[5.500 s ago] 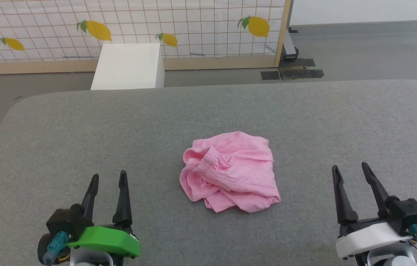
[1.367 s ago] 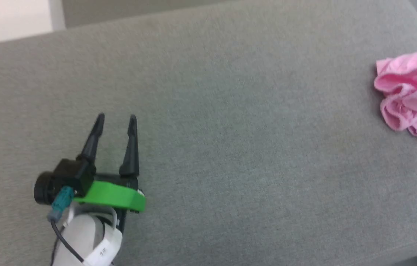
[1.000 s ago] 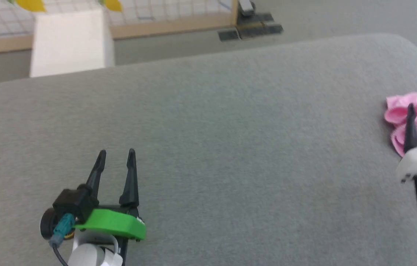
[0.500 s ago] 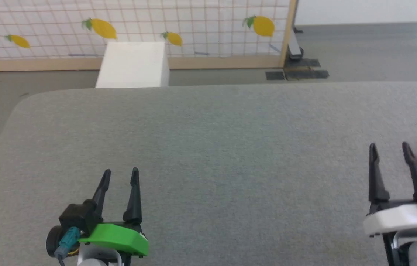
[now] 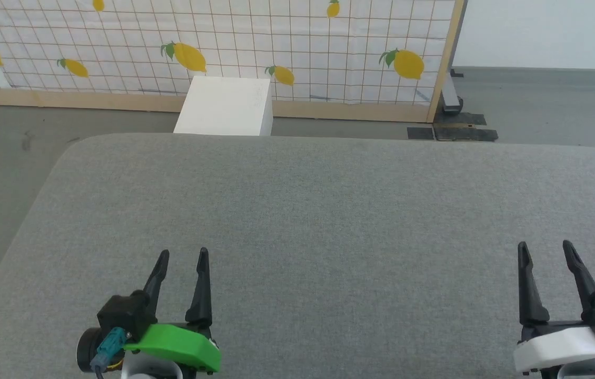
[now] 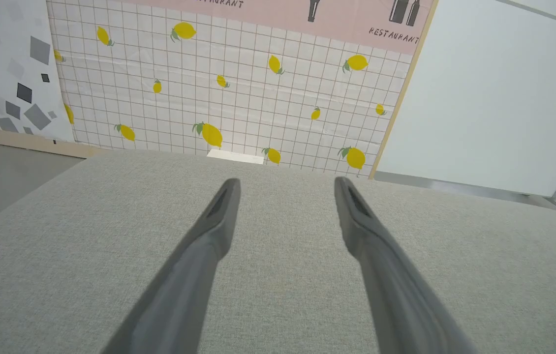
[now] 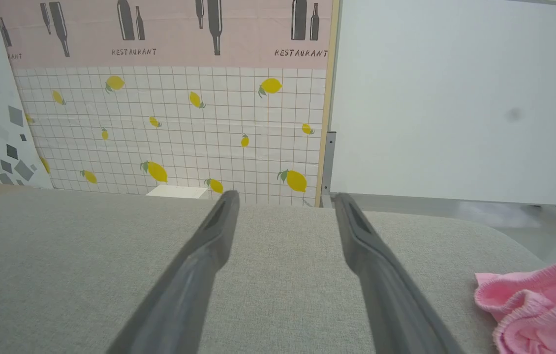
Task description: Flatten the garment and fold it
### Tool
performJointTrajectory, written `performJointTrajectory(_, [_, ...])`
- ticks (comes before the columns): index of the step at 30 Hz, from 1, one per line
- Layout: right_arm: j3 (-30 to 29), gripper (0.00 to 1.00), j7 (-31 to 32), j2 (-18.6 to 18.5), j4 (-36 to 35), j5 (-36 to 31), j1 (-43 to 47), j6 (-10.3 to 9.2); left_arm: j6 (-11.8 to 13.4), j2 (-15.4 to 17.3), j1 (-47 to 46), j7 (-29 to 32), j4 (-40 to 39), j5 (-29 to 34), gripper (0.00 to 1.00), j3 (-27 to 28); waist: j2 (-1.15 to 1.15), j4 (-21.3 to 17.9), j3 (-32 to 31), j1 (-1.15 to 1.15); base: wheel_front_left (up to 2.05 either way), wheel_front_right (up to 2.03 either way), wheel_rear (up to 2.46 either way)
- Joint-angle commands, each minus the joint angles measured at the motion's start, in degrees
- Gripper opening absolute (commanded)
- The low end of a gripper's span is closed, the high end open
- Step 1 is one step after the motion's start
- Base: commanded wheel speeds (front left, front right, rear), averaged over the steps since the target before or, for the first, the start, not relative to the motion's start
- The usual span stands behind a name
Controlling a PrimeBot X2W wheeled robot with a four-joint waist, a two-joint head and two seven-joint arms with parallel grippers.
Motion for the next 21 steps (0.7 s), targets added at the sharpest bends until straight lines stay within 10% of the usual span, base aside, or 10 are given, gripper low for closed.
performJointTrajectory(1, [0.2,1.0,-0.3,0.1,0.1,0.7,0.8,-0.09,0.3,-0.2,0.8,-0.2,0.1,-0.6,1.0,-0.1,0.0,0.0,0.0,0.01,0.0,0.0,0.0])
performJointTrajectory(21, [0.5,1.0,-0.3,0.1,-0.2,2.2,1.5,-0.09,0.3,-0.2,0.9,-0.2,0.6,-0.9,1.0,-0.3,0.0,-0.1,0.2,0.01,0.0,0.0,0.0])
